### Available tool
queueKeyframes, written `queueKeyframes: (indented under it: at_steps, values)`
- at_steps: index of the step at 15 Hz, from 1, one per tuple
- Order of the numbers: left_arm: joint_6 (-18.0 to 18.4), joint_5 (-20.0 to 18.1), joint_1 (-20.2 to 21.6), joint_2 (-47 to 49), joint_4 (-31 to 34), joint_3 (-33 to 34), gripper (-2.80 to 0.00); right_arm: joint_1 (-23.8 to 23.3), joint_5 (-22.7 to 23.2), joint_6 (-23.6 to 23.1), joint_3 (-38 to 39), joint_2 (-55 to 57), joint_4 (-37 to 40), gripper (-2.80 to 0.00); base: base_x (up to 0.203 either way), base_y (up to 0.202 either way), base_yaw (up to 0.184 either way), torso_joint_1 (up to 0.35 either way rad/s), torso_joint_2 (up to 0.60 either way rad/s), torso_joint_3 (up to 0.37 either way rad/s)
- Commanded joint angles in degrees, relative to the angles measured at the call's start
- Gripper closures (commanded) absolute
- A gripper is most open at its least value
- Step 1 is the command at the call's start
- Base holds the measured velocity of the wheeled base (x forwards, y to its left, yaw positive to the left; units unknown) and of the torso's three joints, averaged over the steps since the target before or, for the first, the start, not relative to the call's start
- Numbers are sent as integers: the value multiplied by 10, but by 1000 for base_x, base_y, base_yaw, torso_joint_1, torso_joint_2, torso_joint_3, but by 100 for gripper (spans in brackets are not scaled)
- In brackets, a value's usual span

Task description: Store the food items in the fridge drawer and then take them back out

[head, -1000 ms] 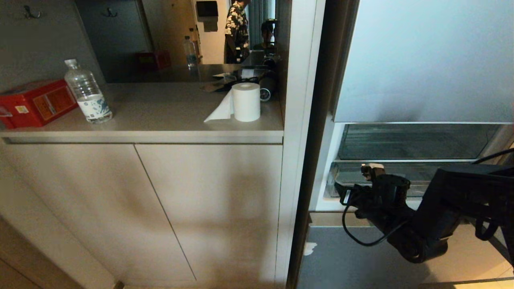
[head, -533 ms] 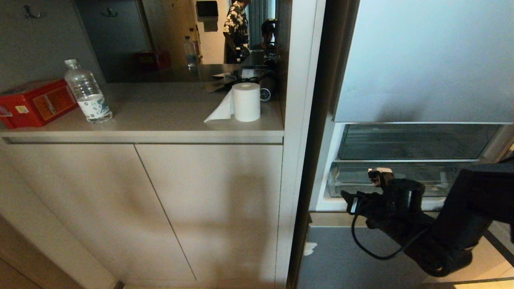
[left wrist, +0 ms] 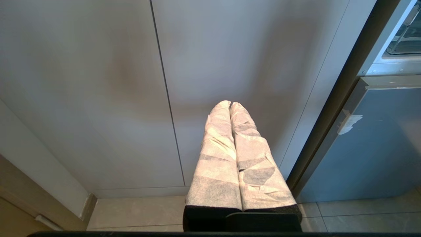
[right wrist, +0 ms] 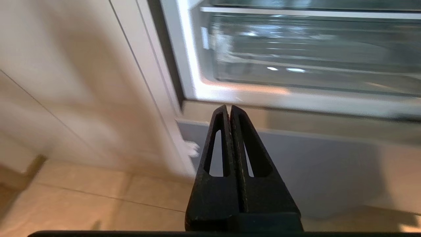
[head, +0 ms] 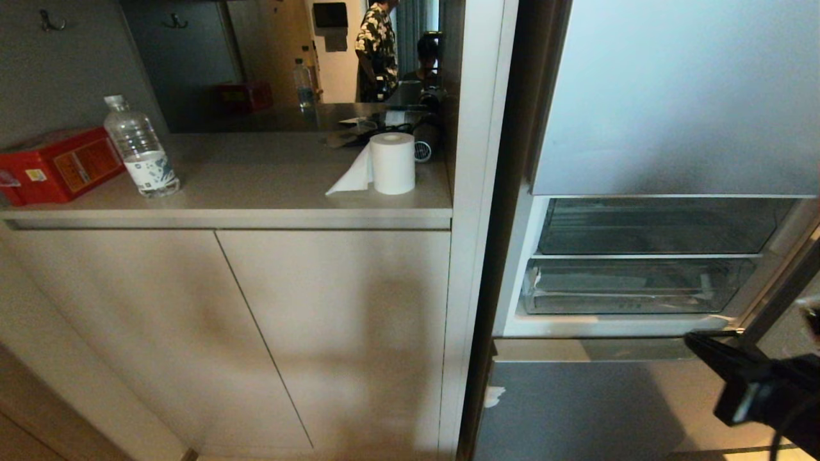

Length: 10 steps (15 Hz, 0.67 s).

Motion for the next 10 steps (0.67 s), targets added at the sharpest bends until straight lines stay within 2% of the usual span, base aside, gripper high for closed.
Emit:
queueKeyframes:
  at_steps: [1,5,6,8,10]
  values:
    - [0,0,0,-1,0,0,0,-20,3,-12,38,-256,121,0,0,0,0,0,0,0]
    - [0,0,0,-1,0,0,0,-64,22,-58,63,-476,323,0,0,0,0,0,0,0]
    - [0,0,0,-1,0,0,0,-74,23,-65,67,-506,402,0,0,0,0,0,0,0]
    - [-1,0,0,-1,0,0,0,-89,23,-59,70,-516,508,0,0,0,0,0,0,0]
    - [0,0,0,-1,0,0,0,-142,30,-59,71,-535,518,0,0,0,0,0,0,0]
